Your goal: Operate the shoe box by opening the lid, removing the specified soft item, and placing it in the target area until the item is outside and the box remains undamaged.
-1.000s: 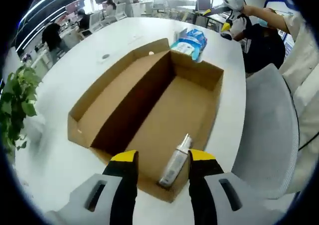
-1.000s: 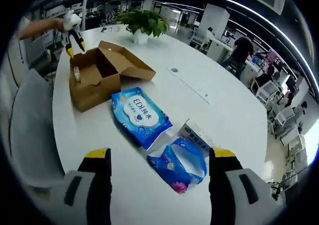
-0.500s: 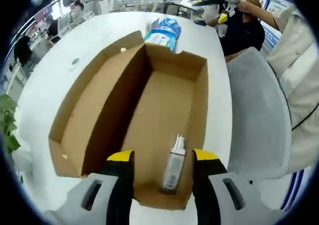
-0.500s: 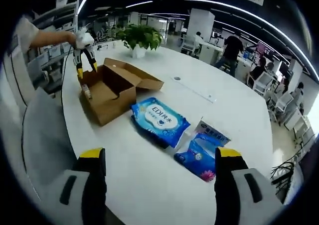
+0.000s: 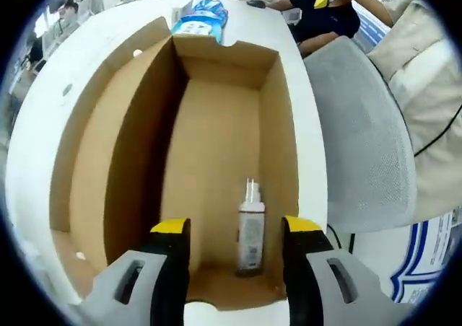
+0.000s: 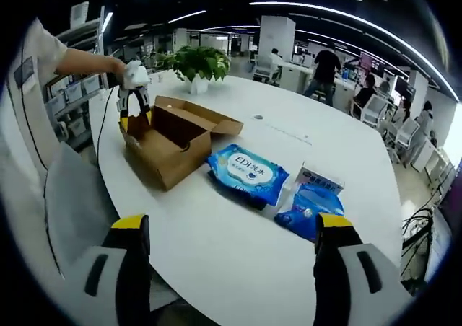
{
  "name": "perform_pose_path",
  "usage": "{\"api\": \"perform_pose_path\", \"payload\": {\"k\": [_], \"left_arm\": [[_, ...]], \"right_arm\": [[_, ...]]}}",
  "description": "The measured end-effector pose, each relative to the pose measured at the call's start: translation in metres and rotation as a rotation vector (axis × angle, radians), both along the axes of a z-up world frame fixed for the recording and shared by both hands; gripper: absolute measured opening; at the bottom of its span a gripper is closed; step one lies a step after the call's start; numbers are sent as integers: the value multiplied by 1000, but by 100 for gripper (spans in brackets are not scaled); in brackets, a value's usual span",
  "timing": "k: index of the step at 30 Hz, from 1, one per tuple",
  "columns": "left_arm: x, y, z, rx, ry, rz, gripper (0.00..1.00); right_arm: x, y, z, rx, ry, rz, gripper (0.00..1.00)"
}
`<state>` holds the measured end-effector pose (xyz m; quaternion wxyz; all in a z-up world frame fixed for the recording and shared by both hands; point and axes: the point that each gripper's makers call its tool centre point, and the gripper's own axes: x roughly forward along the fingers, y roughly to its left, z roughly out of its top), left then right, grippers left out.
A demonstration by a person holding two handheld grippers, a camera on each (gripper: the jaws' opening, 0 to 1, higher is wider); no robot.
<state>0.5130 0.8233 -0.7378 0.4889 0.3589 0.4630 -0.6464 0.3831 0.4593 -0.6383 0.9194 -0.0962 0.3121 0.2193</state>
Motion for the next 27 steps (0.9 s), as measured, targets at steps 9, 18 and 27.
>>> {"api": "perform_pose_path", "payload": {"k": [9, 18, 27], "left_arm": [[-3, -2, -15, 31, 26, -68, 51], [-4, -3, -29, 29, 6, -88, 49], [-6, -7, -39, 0, -32, -73, 46]], "right_arm": [[-1, -7, -5, 14, 9, -41, 88], [1, -7, -9, 21, 17, -58, 87], [5, 0, -11, 29, 17, -47, 87]]}}
